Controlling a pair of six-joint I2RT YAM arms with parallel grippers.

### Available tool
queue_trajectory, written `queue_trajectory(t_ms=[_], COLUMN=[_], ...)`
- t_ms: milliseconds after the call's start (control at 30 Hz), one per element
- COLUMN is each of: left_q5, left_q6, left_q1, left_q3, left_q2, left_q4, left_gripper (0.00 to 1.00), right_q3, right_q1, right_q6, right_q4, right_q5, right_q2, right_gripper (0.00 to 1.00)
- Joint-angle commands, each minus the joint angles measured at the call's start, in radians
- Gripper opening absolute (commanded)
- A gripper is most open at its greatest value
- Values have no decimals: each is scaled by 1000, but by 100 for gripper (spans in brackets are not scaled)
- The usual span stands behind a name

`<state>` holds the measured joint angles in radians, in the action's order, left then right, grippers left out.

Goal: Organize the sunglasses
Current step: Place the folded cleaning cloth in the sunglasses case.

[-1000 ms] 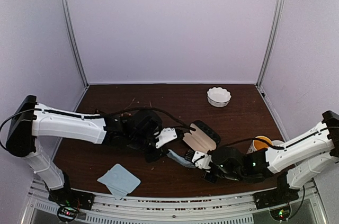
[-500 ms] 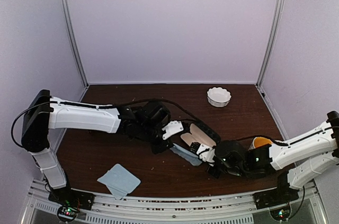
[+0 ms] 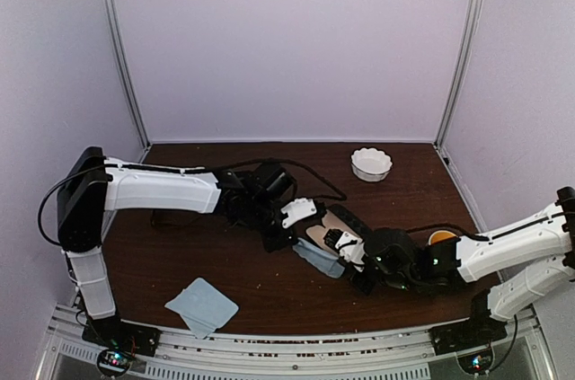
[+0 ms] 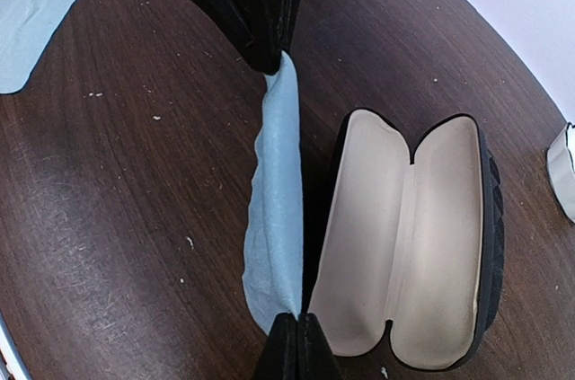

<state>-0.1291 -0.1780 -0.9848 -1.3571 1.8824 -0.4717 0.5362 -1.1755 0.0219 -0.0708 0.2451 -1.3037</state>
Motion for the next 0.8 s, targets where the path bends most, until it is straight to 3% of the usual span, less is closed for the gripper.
queue_trajectory(t_ms=[0, 767], left_q5=[-27, -37], left_q6=[-20, -8], left_q1=[17, 51], left_q3=[-66, -233], left_q2=[44, 167], left_q4=[-34, -111], left_gripper=[0, 0], right_q3=[18, 21], right_q1=[23, 119], right_q6=[-22, -37], right_q4=[16, 35], right_q5=[-16, -90], right_q2=[-7, -32], right_gripper=[0, 0])
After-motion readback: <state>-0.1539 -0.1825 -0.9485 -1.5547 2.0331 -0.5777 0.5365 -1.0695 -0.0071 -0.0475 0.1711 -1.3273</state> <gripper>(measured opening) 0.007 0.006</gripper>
